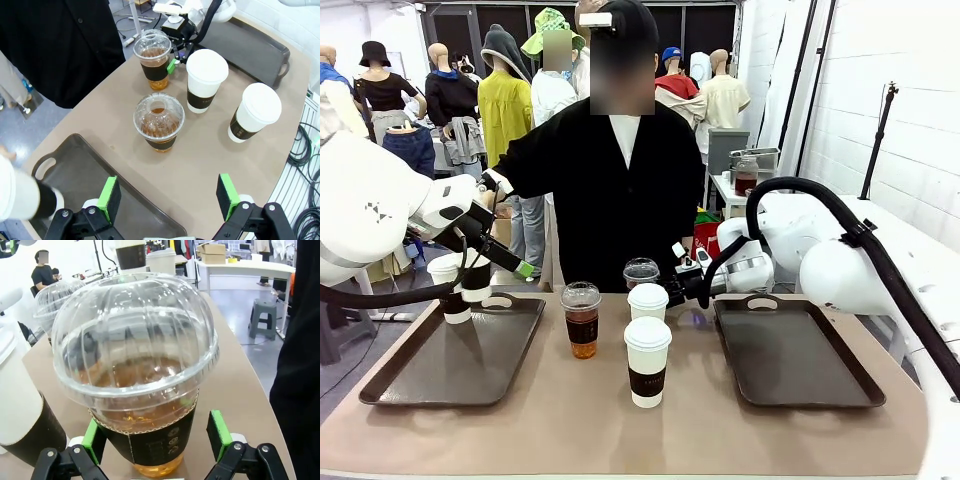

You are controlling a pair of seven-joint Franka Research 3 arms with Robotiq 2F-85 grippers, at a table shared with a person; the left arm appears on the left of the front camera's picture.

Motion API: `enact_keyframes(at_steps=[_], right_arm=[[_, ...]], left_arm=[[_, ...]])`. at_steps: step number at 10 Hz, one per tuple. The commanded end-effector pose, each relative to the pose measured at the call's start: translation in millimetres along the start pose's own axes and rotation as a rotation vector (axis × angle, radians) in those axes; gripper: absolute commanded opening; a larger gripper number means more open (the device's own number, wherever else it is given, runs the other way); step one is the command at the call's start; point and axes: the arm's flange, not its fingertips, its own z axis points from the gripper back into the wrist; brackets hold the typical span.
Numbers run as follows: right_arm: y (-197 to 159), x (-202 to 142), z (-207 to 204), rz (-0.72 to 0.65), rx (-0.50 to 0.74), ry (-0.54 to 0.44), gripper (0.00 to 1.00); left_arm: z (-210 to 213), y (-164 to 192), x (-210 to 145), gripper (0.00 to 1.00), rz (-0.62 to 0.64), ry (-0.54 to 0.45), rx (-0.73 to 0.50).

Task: Distribute the coffee onto the tray.
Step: Pick up one iced Americano and place it on the right Handle tray.

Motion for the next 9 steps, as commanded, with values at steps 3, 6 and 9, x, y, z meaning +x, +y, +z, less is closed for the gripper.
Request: enact_keyframes(at_steps=[3, 6, 9], right_arm=[[-10.6, 3.2, -11.0, 0.001, 0.033, 0.034, 1.00], [-8.2, 4.5, -12.0, -0.001, 0.064, 0.053, 0.84], [-7.5, 4.1, -10.3, 0.016, 0.048, 0.034, 0.71]], left_arm=[[0.7, 1.4, -2.1, 1.00, 0.003, -0.005, -0.015], [0.7, 1.4, -2.1, 1.00, 0.003, -0.005, -0.015], [0.7, 1.4, -2.1, 1.00, 0.003, -0.005, -0.015]])
